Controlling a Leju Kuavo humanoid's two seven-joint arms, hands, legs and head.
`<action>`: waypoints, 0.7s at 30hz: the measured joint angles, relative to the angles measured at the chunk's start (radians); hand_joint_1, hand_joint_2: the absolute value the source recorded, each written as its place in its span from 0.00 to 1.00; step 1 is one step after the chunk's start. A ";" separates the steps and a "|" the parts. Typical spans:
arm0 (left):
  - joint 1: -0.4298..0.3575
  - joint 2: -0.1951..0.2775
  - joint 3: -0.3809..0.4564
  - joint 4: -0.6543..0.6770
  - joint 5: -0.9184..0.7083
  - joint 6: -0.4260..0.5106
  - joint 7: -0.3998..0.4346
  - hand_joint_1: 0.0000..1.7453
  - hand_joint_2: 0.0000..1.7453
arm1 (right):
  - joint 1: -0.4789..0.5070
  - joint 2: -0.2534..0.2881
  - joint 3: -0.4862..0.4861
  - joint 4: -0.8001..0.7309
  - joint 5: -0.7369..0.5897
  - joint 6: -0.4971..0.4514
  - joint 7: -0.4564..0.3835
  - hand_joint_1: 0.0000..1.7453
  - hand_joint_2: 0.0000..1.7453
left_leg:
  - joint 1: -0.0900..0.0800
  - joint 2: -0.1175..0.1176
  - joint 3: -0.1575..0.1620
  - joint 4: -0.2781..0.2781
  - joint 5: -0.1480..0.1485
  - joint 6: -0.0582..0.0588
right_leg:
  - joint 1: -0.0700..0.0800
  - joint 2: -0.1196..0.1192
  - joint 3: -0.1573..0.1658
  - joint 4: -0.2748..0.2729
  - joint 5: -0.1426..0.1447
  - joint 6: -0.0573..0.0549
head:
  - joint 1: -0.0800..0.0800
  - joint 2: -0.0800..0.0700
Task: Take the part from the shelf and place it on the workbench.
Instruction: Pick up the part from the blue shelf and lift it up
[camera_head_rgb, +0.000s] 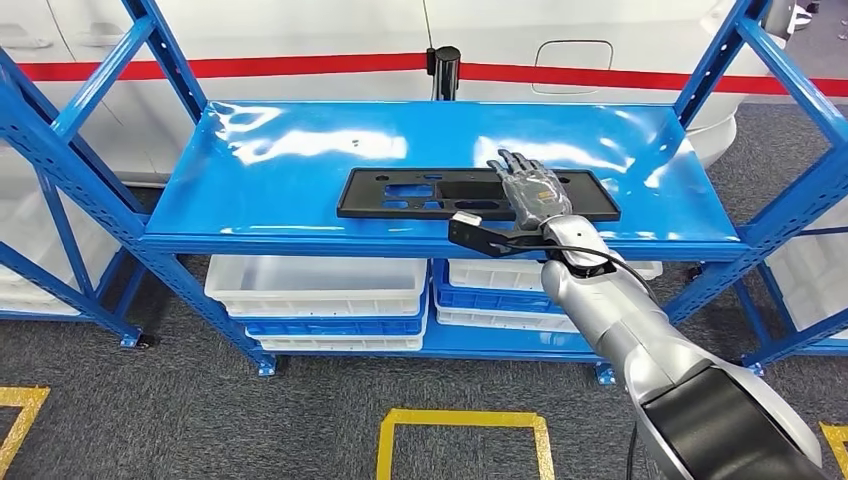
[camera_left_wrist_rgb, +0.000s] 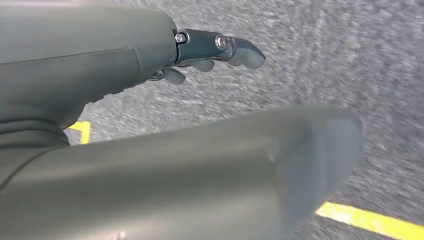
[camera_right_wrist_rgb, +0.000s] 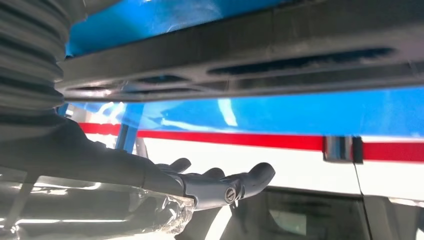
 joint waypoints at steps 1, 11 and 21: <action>0.001 -0.002 0.001 0.000 0.006 -0.006 -0.019 0.00 0.00 | 0.001 -0.003 -0.001 0.000 0.000 0.000 -0.003 0.93 1.00 | 0.001 -0.003 0.007 0.002 -0.007 -0.005 | -0.003 -0.001 0.003 -0.047 0.033 0.014 | 0.000 0.000; -0.002 -0.005 0.037 0.000 0.042 0.010 -0.146 0.00 0.00 | 0.008 -0.007 -0.015 -0.012 -0.010 -0.002 -0.037 1.00 1.00 | 0.013 0.003 -0.031 0.153 -0.103 -0.069 | -0.010 -0.007 0.096 -0.268 0.171 -0.029 | -0.007 0.000; -0.003 -0.007 0.083 -0.001 0.055 0.161 -0.321 0.00 1.00 | 0.016 -0.012 -0.036 -0.064 -0.020 -0.042 -0.071 1.00 1.00 | 0.008 0.004 -0.052 0.041 -0.001 -0.039 | -0.002 0.006 0.119 -0.275 0.155 -0.030 | -0.008 0.000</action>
